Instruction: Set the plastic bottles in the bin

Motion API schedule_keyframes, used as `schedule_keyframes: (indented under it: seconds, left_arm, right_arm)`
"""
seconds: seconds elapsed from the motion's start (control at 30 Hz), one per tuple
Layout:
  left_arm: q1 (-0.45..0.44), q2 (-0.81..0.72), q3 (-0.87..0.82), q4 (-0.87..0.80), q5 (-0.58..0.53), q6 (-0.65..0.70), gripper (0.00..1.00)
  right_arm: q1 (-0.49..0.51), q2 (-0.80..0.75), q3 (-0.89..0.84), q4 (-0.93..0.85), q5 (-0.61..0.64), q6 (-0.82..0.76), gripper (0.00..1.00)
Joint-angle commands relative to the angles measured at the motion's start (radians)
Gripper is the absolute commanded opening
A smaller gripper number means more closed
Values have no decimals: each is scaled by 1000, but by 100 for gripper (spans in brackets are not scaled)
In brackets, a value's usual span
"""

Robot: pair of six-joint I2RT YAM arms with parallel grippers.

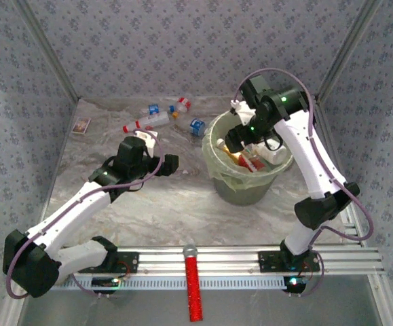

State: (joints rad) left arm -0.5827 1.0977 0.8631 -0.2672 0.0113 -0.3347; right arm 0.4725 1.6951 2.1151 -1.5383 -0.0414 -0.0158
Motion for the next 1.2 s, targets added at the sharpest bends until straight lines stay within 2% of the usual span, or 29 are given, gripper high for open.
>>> schedule_keyframes:
  seconds: [0.0,0.13,0.27,0.43,0.6,0.67,0.9,1.0,1.17]
  left_arm:
    - [8,-1,40,4,16,2,99]
    - [9,-1,37,4,15,2,99]
    - [13,0,33,6,16,-3,99]
    - [28,6,39,-4,18,-2,99]
    - [70,41,76,-29,36,20,99]
    - [106,67,101,-42,34,33,99]
    - [294,307,296,-97,34,149,99]
    - [380,463,418,-124,57,85,99]
    - [472,678,560,-100,105,-282,98]
  right_arm:
    - [-14,5,76,-21,3,8,86]
    - [-17,12,53,14,-19,13,77]
    - [-14,6,-76,103,-72,27,63]
    - [-9,-12,-230,194,-124,61,55]
    - [-19,-37,-182,195,-108,63,55]
    - [-31,-62,-144,205,-101,64,59]
    - [-90,-192,-161,313,-97,82,66]
    - [-114,-238,-220,351,-113,98,68]
    - [-134,-277,-317,387,-115,113,70]
